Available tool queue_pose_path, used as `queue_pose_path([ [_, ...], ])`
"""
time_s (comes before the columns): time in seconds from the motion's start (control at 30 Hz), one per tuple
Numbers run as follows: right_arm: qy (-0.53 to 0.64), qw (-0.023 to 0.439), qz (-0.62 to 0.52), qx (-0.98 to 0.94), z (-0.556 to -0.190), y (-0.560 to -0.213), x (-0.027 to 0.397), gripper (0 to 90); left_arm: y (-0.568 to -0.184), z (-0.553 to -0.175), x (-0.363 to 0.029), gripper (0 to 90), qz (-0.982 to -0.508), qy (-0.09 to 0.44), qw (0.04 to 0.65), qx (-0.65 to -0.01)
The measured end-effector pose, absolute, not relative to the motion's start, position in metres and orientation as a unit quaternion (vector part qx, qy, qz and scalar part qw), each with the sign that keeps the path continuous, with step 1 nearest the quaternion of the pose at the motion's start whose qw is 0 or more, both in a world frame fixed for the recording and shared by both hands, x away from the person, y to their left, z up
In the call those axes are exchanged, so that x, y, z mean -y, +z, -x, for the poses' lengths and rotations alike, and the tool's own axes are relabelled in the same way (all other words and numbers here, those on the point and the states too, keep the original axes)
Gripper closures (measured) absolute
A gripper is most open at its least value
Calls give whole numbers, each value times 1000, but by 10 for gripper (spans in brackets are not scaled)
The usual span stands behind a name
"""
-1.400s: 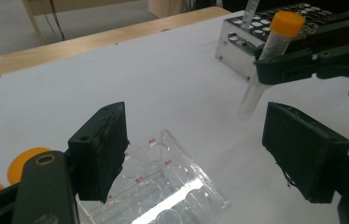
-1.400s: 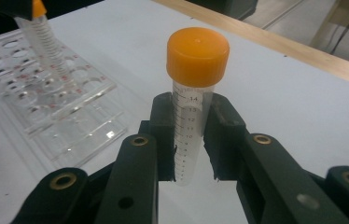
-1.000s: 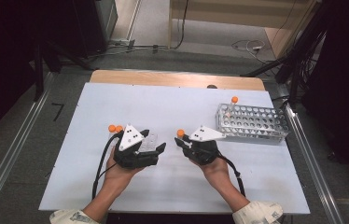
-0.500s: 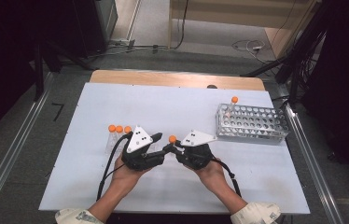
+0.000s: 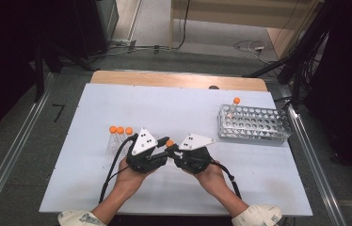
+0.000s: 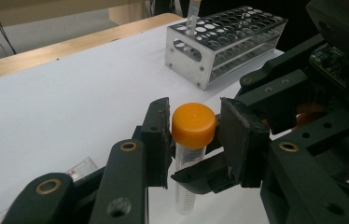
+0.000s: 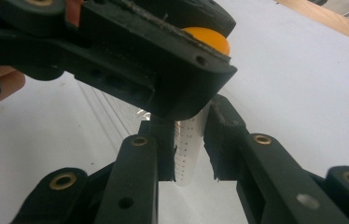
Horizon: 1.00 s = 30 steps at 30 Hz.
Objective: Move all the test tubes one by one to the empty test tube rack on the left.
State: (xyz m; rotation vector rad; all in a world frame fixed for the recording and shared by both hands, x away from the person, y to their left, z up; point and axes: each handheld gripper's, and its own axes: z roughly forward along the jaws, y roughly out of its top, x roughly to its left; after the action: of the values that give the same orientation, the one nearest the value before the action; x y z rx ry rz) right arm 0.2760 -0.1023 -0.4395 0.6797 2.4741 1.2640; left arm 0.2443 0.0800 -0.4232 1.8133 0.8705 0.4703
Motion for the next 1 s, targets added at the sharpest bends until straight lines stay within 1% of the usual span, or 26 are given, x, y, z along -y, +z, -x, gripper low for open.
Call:
queue_pose_path([
  [0.17,441,132,-236,-856,-275,-439,102,720,-424,-244,-79,658,-754,193,512,-363],
  [0.33,445,128,-235,-854,-276,-438,103,720,-424,-244,-79,689,-753,195,511,-365],
  [0.53,445,126,-235,-855,-275,-438,102,720,-425,-244,-79,696,-754,196,511,-364],
  [0.67,448,125,-237,-853,-275,-437,103,699,-423,-244,-80,704,-752,196,514,-363],
  [0.7,450,125,-234,-853,-274,-437,103,653,-423,-243,-80,705,-751,197,515,-364],
  [0.73,450,123,-235,-853,-274,-436,102,588,-423,-243,-80,705,-749,196,517,-365],
  [0.87,452,125,-245,-848,-273,-435,101,299,-421,-243,-82,705,-747,189,522,-365],
  [0.9,452,123,-247,-848,-274,-435,102,262,-420,-243,-82,705,-747,192,522,-364],
  [1.0,454,116,-249,-847,-275,-434,102,196,-418,-242,-84,705,-745,192,526,-363],
])
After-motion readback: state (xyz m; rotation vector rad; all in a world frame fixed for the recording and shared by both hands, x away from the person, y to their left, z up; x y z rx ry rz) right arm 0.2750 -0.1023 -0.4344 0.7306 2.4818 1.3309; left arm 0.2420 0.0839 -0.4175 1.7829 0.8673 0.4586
